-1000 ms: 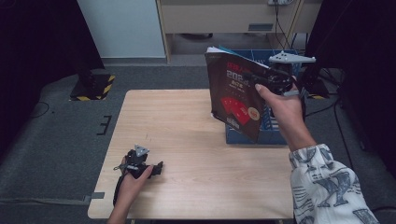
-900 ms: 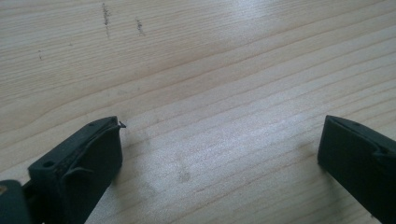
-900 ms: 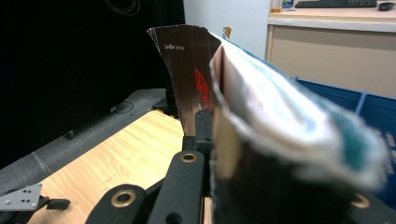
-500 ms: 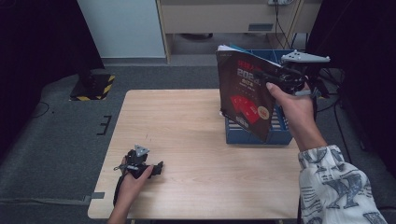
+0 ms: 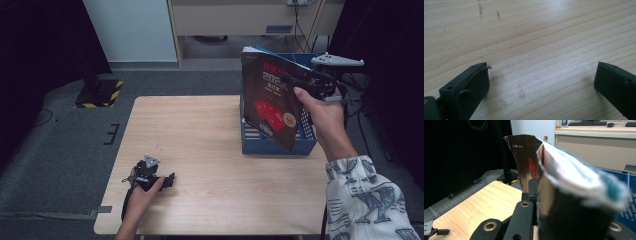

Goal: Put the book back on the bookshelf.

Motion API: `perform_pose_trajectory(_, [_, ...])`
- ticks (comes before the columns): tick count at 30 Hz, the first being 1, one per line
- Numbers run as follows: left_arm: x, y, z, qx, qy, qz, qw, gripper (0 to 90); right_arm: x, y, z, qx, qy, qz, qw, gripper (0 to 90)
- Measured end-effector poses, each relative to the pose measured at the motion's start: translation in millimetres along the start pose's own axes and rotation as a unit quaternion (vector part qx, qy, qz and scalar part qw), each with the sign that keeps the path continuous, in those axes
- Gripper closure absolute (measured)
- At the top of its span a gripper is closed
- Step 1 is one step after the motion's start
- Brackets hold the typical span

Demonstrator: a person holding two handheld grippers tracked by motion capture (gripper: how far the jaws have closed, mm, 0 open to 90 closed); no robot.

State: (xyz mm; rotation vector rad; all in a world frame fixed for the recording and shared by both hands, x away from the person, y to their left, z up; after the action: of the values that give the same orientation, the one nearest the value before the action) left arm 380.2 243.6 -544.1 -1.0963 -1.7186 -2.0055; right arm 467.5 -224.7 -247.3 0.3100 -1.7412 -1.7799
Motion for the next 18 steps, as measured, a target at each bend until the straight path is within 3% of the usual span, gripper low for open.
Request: perform_pose_trajectory(18, [-0.3, 0.3, -0.1, 0.000, -0.001, 0.000, 1.0000, 0.0, 18.4, 0.8, -18.0, -0.009, -0.021, -0.006, 0.9997, 87.1])
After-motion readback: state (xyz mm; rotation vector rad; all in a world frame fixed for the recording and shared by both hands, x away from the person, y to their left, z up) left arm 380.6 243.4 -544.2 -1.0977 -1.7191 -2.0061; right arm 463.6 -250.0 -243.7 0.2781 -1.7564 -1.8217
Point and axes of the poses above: each handheld gripper's, and its own axes: x roughly backward along the jaws, y roughly out of its top, z roughly to its left, the point moved 1 cm from there along -x, roughly forward along the jaws, and after that the axes turned 2 degrees about -z, right-handed, at the moved point
